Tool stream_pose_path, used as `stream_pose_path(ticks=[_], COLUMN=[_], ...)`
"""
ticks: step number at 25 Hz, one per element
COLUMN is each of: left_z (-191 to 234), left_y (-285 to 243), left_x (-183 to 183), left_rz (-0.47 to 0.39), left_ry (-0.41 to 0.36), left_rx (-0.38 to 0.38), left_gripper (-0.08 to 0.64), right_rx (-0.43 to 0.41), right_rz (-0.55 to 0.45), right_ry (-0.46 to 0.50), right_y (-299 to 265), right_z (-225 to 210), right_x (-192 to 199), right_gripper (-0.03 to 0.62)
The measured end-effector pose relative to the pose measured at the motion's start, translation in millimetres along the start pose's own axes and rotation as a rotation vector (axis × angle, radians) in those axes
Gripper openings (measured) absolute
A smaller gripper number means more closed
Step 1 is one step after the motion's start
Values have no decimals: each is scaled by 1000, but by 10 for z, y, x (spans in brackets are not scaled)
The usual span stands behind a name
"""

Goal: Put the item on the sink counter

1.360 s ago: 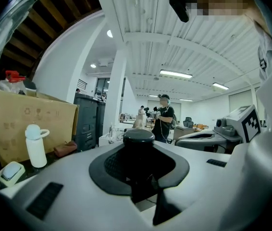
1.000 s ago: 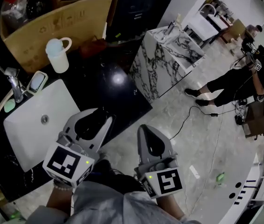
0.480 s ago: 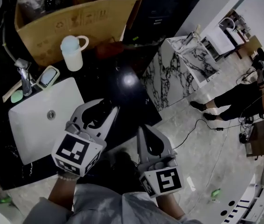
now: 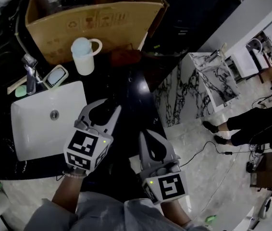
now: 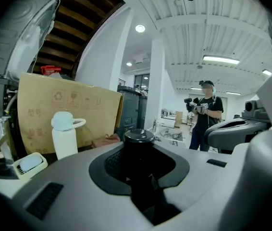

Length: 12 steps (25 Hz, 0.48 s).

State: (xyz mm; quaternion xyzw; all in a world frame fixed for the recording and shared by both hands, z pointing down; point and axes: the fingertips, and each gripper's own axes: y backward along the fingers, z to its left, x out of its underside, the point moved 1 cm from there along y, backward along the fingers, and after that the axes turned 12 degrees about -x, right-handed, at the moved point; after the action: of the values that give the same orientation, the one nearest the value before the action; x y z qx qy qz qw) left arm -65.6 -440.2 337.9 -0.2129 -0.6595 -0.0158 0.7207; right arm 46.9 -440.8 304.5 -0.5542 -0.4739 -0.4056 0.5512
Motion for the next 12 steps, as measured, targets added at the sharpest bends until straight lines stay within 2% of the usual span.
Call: stream_pose_path(ticks=[6,12], left_z=[52,11], left_y=[-462,-911], left_x=[103,229], left_rz=[24,64], left_ry=[27,11], left_rx=[-98,-164], left_gripper=[94,94], right_rx=[-67,-125], right_rz=[27,45], right_ry=[-14,-18], right_y=[-117,-195], right_z=[-330,-610], right_x=[28,86], right_gripper=[-3,-3])
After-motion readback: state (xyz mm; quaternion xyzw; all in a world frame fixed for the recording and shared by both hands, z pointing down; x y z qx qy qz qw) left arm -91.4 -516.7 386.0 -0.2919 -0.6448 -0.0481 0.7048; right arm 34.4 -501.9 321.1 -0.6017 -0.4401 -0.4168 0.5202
